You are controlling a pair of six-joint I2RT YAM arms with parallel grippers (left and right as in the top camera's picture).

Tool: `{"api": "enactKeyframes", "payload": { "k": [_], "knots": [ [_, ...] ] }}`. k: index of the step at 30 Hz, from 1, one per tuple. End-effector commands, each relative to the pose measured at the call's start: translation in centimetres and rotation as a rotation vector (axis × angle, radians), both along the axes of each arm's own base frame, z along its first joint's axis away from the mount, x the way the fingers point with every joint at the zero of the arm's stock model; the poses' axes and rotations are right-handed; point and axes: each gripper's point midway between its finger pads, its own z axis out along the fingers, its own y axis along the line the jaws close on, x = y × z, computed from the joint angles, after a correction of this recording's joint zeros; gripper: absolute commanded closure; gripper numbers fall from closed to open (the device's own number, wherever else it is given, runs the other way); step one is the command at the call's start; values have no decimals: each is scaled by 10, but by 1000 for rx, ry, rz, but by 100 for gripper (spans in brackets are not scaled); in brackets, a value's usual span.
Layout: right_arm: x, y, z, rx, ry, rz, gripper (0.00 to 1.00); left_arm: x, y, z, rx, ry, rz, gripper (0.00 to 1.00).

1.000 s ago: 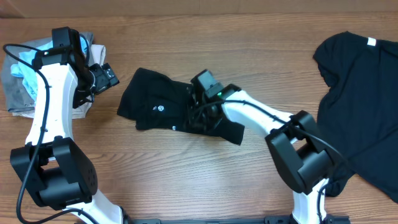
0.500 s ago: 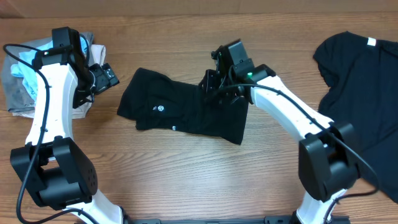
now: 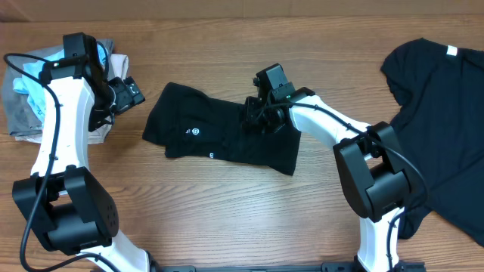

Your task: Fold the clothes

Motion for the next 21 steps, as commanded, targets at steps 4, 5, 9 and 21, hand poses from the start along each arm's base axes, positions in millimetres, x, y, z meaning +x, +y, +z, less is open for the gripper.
{"api": "enactKeyframes", "payload": {
  "k": [4, 5, 9, 21],
  "knots": [
    [4, 14, 49, 144, 14, 50, 56, 4, -5, 6, -6, -21, -13, 0],
    [3, 14, 58, 161, 18, 55, 56, 4, -5, 6, -5, -21, -13, 0],
    [-5, 12, 90, 181, 12, 63, 56, 4, -5, 6, -6, -21, -13, 0],
    [-60, -17, 55, 9, 212, 29, 96, 4, -5, 6, -6, -21, -13, 0]
  ]
}}
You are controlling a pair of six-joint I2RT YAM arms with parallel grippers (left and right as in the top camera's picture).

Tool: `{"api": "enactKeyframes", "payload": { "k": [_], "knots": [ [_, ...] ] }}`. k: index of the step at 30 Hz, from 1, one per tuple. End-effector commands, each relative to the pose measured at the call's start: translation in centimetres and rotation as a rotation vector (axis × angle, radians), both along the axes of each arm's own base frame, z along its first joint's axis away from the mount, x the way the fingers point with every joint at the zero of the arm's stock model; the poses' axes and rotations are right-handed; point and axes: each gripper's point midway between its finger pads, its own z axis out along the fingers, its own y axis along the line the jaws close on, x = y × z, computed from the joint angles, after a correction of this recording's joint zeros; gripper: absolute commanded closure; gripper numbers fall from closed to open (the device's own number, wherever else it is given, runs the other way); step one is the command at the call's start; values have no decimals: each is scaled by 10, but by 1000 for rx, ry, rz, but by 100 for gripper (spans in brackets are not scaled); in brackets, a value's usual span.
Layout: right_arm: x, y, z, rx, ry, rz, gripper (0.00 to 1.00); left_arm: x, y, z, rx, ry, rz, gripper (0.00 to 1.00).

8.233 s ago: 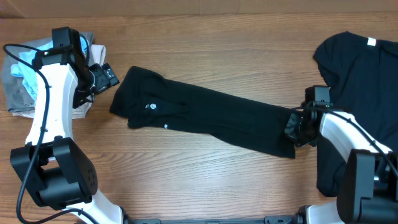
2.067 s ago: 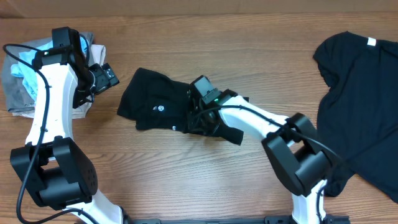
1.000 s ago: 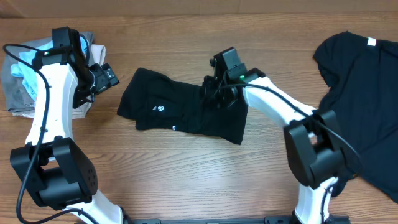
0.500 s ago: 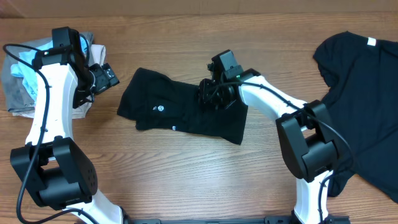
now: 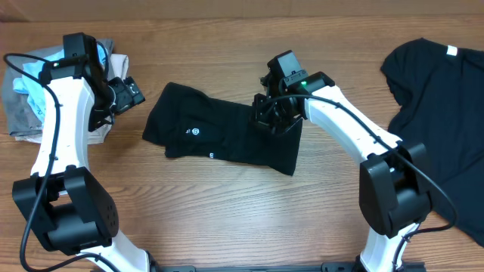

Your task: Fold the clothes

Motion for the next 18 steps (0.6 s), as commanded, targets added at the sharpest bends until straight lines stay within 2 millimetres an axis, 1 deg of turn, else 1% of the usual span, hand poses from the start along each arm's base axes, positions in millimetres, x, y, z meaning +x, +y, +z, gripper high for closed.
{"api": "enactKeyframes", "payload": {
  "k": [1, 6, 8, 9, 12, 15, 18],
  "knots": [
    [-12, -1, -11, -45, 6, 9, 96, 4, -5, 6, -5, -20, -13, 0],
    [-27, 13, -29, -47, -13, 55, 96, 4, -5, 6, -5, -20, -13, 0],
    [-29, 21, -34, -39, -33, 73, 95, 4, -5, 6, -5, -20, -13, 0],
    [-32, 28, -36, -29, -50, 90, 93, 4, -5, 6, -5, -20, -13, 0],
    [-36, 38, -39, -30, -76, 115, 92, 4, -5, 6, -5, -20, -13, 0],
    [-41, 43, -44, -71, -85, 97, 91, 4, -5, 7, -5, -21, -13, 0],
    [-44, 44, -49, -121, -95, 73, 87, 4, -5, 6, -5, -20, -13, 0]
  ]
}}
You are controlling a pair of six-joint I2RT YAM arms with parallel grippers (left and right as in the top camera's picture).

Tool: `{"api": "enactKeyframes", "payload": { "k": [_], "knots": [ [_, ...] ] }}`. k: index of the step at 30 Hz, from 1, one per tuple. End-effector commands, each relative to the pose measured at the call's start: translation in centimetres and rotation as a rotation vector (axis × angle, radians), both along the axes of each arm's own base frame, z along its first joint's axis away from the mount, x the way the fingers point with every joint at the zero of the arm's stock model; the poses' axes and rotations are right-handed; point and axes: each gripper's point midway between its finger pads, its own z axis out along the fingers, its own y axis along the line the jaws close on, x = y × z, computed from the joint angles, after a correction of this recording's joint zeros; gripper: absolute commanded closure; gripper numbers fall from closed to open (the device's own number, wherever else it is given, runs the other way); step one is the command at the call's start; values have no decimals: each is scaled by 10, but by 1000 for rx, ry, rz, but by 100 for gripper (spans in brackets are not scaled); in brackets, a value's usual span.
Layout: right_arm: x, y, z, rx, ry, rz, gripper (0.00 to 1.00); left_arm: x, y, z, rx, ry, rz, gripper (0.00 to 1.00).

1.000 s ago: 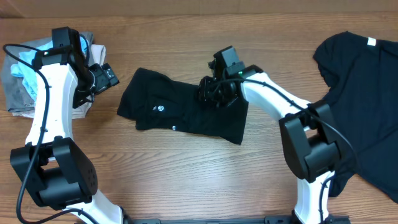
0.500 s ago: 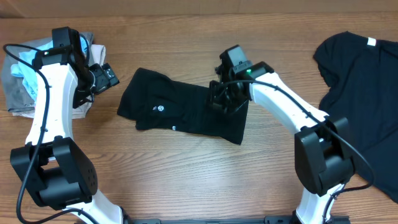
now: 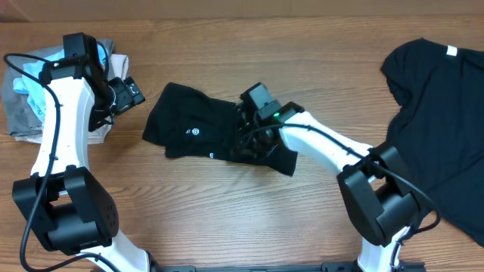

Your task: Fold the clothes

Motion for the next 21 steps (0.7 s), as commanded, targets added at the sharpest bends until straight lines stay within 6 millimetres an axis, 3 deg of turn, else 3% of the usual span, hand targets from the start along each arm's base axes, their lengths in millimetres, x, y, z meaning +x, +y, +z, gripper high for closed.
{"api": "enactKeyframes", "payload": {
  "k": [1, 8, 13, 17, 19, 21],
  "knots": [
    [-2, -1, -5, -61, -31, -37, 87, 4, -5, 6, -5, -21, -13, 0],
    [-12, 13, 2, -6, -14, 10, 87, 4, -5, 6, -5, -21, -13, 0],
    [-6, 10, 40, 100, -32, 16, 87, 4, -5, 6, -5, -21, -13, 0],
    [1, -14, 79, 126, -76, -33, 83, 4, -5, 6, -5, -21, -13, 0],
    [3, -30, 87, 111, -75, -66, 82, 4, -5, 6, -5, -21, -13, 0],
    [6, -60, 89, 44, -61, -135, 81, 4, -5, 6, -5, -21, -13, 0]
  ]
}}
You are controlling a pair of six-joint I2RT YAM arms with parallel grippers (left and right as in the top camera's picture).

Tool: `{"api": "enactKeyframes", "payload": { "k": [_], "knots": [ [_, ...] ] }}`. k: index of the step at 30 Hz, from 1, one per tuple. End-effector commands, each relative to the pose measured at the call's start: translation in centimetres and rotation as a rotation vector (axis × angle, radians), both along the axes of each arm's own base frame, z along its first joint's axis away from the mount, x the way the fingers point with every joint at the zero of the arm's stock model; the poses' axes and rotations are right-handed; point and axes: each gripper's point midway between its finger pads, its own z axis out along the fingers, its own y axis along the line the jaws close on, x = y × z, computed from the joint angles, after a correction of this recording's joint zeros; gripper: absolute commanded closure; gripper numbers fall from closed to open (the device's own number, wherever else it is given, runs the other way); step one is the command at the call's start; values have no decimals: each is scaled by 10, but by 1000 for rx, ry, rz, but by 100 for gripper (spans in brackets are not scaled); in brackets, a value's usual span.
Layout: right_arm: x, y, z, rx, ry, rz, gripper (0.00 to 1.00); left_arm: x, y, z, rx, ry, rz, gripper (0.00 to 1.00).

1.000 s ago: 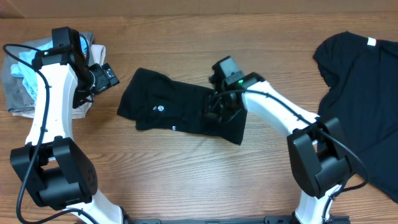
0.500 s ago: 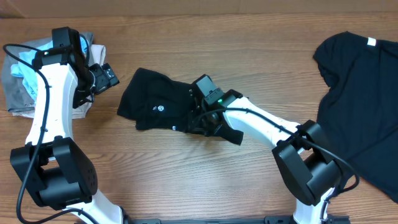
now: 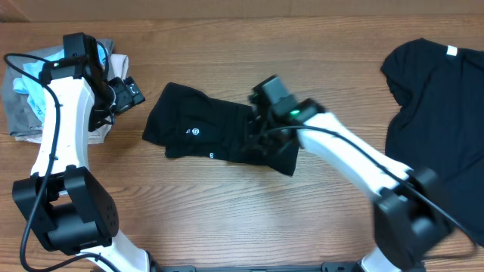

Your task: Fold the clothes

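A black folded garment (image 3: pixel 198 132) with a small white logo lies at the middle of the table. My right gripper (image 3: pixel 262 130) is down on its right part; the fingers blend into the dark cloth, so their state is unclear. The right arm is blurred. My left gripper (image 3: pixel 130 91) hovers at the left, apart from the garment and beside a pile of clothes (image 3: pixel 26 102); I cannot tell how its jaws stand. A black T-shirt (image 3: pixel 442 113) lies spread at the far right.
The pile of grey and light clothes sits at the left edge under the left arm. Bare wooden table (image 3: pixel 227 211) runs along the front, between the two arm bases.
My right gripper has shifted a little to the right on the black garment, and the right arm's base end has swung right. The garment and left arm look unchanged.
My right gripper was at the garment's upper right edge, then slightly further right there. Then it was over the garment's middle-right, and now it is back toward the right part. The garment's outline has hardly changed. The left arm stayed still.
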Motion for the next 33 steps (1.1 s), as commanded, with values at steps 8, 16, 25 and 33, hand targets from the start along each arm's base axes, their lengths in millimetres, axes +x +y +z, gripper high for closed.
{"api": "enactKeyframes", "payload": {
  "k": [8, 16, 25, 33],
  "knots": [
    [5, -118, -10, -282, 75, -251, 64, 4, -5, 6, -5, -21, -13, 0],
    [1, -135, -42, -353, 63, -283, 53, 4, -5, 6, -5, -21, -13, 0],
    [6, -132, -69, -316, 0, -293, 52, 4, -5, 6, -5, -21, -13, 0],
    [7, -132, -85, -294, -41, -300, 46, 4, -5, 7, -5, -21, -13, 0]
  ]
}}
